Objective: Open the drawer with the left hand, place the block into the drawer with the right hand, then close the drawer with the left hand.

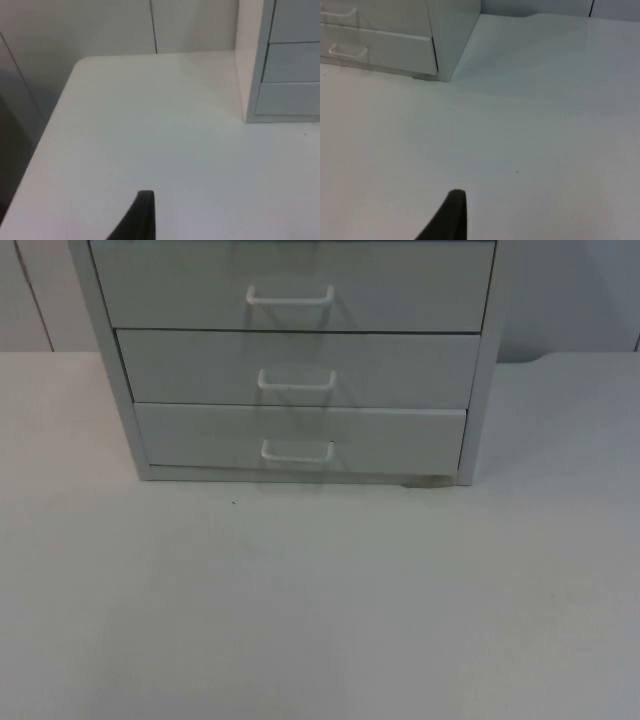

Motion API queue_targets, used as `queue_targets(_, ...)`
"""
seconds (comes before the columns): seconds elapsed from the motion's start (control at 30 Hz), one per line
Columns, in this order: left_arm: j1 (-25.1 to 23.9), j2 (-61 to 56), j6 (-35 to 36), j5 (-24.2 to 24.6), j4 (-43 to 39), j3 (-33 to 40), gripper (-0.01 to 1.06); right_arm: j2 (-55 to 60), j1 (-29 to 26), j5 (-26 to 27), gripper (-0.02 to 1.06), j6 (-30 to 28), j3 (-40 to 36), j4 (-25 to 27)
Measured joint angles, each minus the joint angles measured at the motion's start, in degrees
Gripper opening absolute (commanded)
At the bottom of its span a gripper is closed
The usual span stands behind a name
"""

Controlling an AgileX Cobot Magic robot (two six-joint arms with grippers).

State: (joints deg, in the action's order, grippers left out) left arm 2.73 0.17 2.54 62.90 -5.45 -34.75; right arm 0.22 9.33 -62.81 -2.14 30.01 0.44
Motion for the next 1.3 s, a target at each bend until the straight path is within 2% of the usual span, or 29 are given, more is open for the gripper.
queue_targets(0.13, 0.00, 0.00, 0.34, 1.19, 1.78, 0.23, 1.05, 0.00, 0.00, 0.00, 1.05, 0.00, 0.00, 0.00)
queue_targets(0.37, 0.00, 0.00, -0.52, 0.15, 5.05, 6.08, 1.05, 0.00, 0.00, 0.09, 1.05, 0.00, 0.00, 0.00)
queue_targets(1.3, 0.00, 0.00, -1.72, -0.62, 5.45, 6.04, 1.05, 0.00, 0.00, 0.14, 1.05, 0.00, 0.00, 0.00)
